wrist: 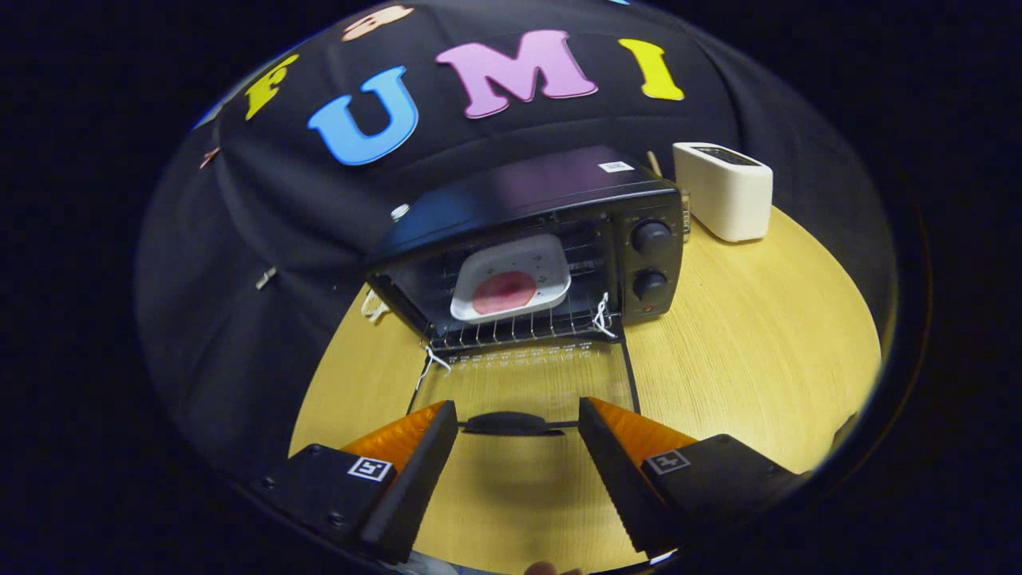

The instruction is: Open the toaster oven, put the food inside, and close the toaster oven door.

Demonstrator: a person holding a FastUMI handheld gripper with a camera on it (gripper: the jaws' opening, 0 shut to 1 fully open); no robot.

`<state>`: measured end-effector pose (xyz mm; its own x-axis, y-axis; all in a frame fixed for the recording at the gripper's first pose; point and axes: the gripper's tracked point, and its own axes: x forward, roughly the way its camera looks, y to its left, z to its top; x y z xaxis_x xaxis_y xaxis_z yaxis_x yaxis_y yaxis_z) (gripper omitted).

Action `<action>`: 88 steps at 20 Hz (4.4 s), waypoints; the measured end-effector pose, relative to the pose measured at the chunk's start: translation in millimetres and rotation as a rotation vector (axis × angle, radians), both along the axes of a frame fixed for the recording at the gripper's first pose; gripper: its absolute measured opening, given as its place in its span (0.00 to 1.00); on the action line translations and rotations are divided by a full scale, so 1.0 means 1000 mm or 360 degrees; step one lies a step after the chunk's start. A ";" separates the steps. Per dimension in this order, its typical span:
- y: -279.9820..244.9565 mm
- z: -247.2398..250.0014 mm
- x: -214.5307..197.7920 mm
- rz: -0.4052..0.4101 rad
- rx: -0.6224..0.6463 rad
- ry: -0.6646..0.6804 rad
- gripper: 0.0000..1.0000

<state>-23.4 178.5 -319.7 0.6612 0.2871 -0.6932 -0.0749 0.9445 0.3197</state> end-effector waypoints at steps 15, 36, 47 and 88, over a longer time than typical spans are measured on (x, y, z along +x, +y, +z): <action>0.021 -0.099 -0.041 0.0204 -0.0342 0.0319 1.00; 0.014 -0.093 0.002 0.0120 -0.0447 0.0195 1.00; 0.011 -0.013 0.029 -0.0037 -0.0272 -0.0120 0.99; -0.157 0.323 0.017 -0.0207 -0.0110 -0.1160 0.98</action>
<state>-6.1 21.7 3.0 0.9860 0.1467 -0.0793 -0.1315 0.9764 0.1715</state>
